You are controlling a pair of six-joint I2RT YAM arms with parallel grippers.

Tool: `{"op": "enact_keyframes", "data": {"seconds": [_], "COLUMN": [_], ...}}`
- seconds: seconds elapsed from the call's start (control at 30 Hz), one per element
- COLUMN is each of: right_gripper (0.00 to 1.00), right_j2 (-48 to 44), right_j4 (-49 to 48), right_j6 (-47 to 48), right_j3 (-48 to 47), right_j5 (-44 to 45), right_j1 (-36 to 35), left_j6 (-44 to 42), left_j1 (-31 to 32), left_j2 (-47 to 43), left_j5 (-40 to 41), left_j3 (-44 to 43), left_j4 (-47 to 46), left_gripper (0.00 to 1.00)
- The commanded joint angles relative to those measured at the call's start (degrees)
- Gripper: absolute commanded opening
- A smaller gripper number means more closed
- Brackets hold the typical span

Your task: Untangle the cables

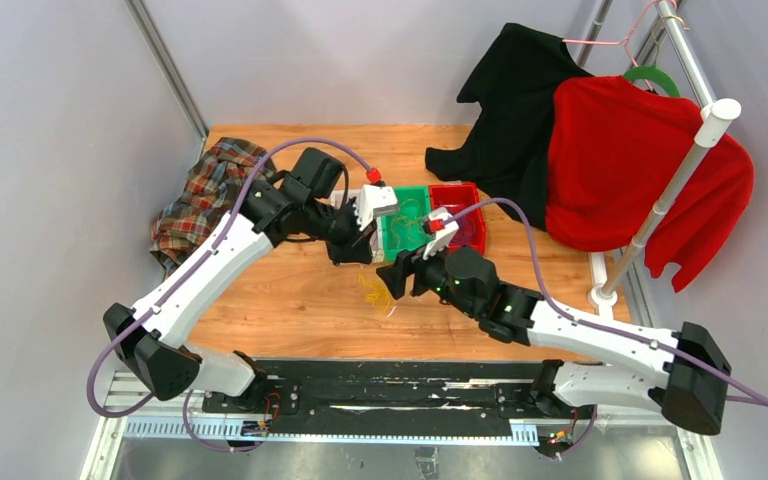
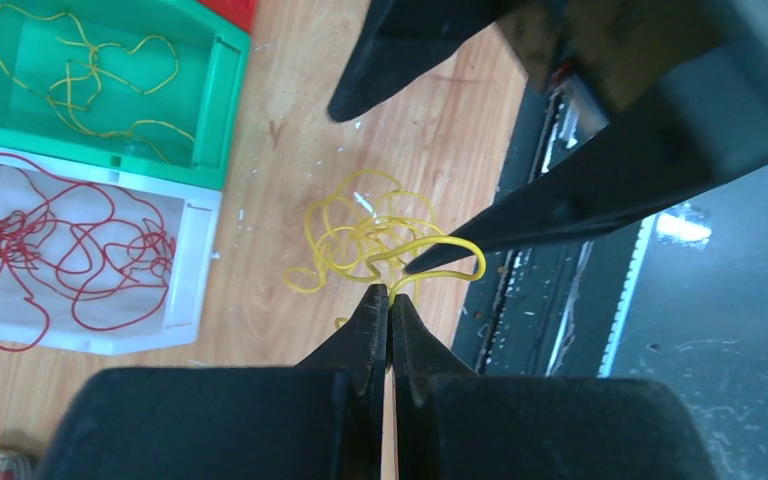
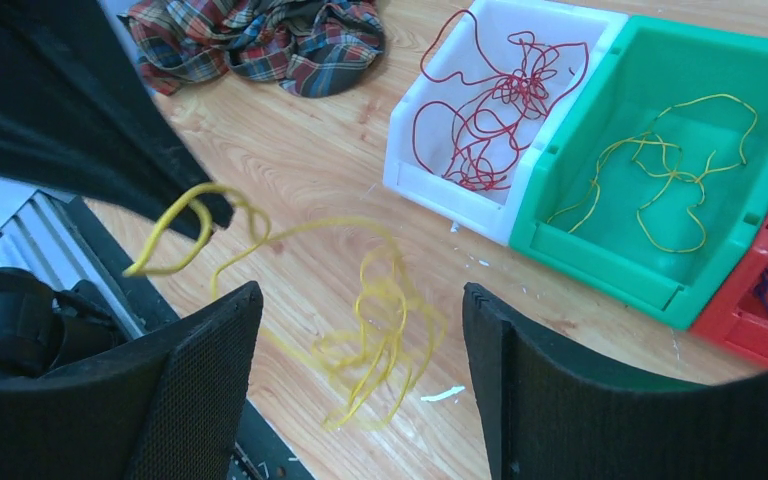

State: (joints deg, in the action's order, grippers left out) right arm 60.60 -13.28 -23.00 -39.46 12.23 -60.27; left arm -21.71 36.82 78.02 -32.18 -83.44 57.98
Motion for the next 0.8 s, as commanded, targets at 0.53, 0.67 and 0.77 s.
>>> {"op": "enact_keyframes", "data": {"seconds": [0.53, 0.67, 0.77], "right_gripper": [0.51, 0.4, 0.4], "right_j2": [18.32, 21.28, 22.03], "right_j4": [-7.03, -7.1, -7.93], "right_j6": [-3.75, -6.75, -9.18], "right_j3": [-3.67, -1.1, 1.6], "right_j5": [6.96, 7.91, 8.45], "right_j1": [-2.79, -2.79, -2.83], "left_j6": [6.7, 6.5, 5.82], "left_j1": [1.5, 1.5, 1.5], "left_j2": [-2.61, -1.4, -0.2], "left_j5": [-10.98, -7.36, -3.25], "left_j3": [-20.97, -30.22, -38.36], "left_j4": [6.27, 6.3, 6.42], "left_gripper": [0.01, 0.0, 0.0]}}
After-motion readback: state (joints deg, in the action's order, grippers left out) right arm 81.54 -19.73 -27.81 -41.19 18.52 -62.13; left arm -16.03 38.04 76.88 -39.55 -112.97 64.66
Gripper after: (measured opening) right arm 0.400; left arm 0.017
